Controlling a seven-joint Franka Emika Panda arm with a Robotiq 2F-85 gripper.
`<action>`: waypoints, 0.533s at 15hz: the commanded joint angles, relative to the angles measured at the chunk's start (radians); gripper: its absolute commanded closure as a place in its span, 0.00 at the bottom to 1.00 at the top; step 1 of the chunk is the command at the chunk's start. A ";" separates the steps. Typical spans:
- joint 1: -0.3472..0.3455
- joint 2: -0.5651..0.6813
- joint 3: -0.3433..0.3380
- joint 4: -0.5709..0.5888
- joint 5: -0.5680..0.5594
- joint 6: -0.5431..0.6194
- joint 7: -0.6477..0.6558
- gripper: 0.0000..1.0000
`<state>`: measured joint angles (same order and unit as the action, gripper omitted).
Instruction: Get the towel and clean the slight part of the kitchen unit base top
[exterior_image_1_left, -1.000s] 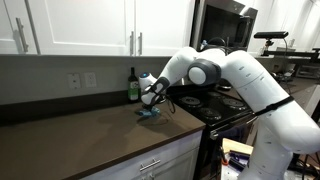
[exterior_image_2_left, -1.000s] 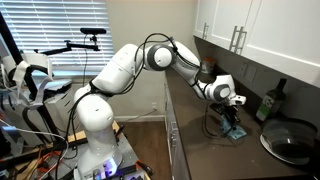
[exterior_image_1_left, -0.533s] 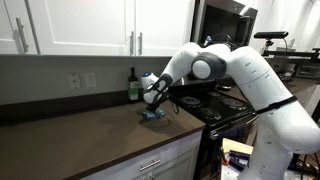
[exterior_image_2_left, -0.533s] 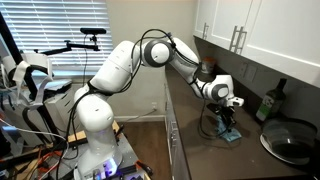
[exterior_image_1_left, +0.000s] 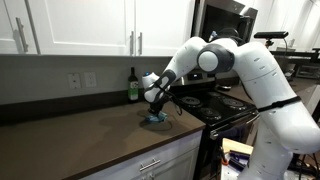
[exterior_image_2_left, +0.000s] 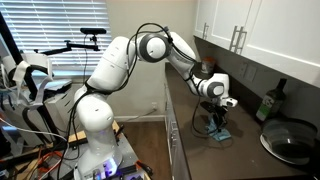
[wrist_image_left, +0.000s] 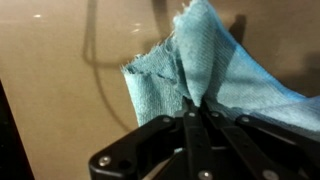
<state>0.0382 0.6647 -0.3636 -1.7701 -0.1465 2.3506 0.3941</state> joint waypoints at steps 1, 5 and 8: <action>-0.030 -0.060 0.053 -0.064 -0.012 -0.031 -0.036 0.97; -0.036 -0.077 0.091 -0.080 -0.010 -0.040 -0.071 0.97; -0.034 -0.078 0.120 -0.079 -0.011 -0.060 -0.103 0.97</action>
<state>0.0254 0.6141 -0.2945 -1.8202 -0.1481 2.3216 0.3397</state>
